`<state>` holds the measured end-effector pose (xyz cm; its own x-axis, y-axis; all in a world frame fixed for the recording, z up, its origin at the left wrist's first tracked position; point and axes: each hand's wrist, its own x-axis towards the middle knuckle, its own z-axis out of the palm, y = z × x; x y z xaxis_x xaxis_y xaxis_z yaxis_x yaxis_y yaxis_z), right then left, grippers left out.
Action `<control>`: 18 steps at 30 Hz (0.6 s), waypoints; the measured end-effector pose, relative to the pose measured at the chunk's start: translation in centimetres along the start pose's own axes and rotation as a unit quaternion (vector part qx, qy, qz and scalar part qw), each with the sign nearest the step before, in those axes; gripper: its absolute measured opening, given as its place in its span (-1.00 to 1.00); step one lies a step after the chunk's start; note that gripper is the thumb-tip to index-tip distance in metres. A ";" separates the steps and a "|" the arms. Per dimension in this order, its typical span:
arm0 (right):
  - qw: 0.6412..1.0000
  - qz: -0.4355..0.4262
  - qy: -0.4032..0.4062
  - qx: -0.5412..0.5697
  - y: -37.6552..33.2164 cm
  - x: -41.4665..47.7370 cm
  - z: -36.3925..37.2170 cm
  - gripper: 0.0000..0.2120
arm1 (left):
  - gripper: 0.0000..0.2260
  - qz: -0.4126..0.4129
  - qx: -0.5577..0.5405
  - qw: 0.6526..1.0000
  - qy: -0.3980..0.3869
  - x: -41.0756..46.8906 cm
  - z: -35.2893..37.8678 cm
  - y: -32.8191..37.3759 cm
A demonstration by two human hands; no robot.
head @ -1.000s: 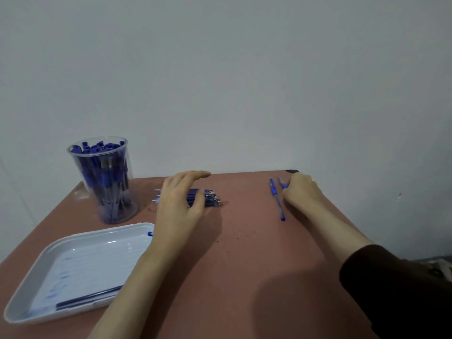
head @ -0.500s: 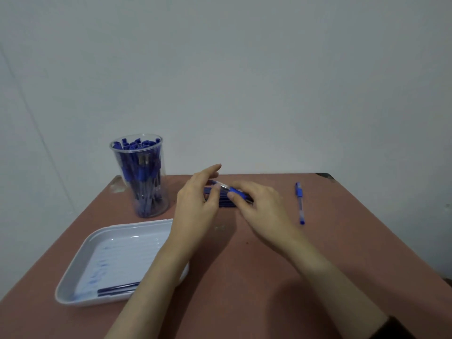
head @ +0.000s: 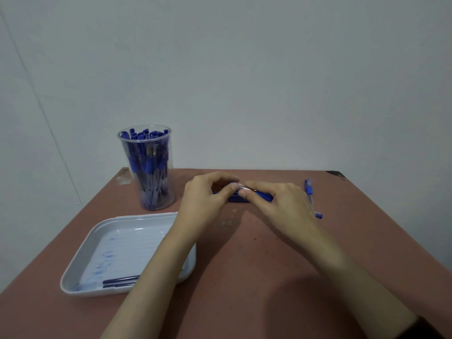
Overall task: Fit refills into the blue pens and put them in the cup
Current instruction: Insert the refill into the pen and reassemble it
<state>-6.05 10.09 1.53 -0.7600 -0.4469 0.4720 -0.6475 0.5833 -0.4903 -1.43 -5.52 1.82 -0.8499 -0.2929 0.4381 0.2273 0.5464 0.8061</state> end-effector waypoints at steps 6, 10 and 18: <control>0.993 0.103 -0.049 -0.043 1.6 0.6 0.2 -0.87 | -0.95 -0.057 0.026 0.998 -0.031 0.0 -0.2 -0.5; 0.994 0.108 -0.012 0.026 2.0 1.0 0.3 -0.89 | -0.96 -0.068 0.106 0.964 -0.233 -0.6 0.5 -0.4; 0.924 0.161 -0.007 0.346 0.5 1.1 -0.1 -0.87 | -0.83 -0.064 0.068 0.980 -0.174 -0.6 1.0 -0.5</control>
<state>-7.21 9.92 1.84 -0.9171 -0.3378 0.2119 -0.2639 0.1158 -0.9576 -1.51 -4.81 0.70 -0.9832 -0.0940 0.1562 0.0630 0.6289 0.7749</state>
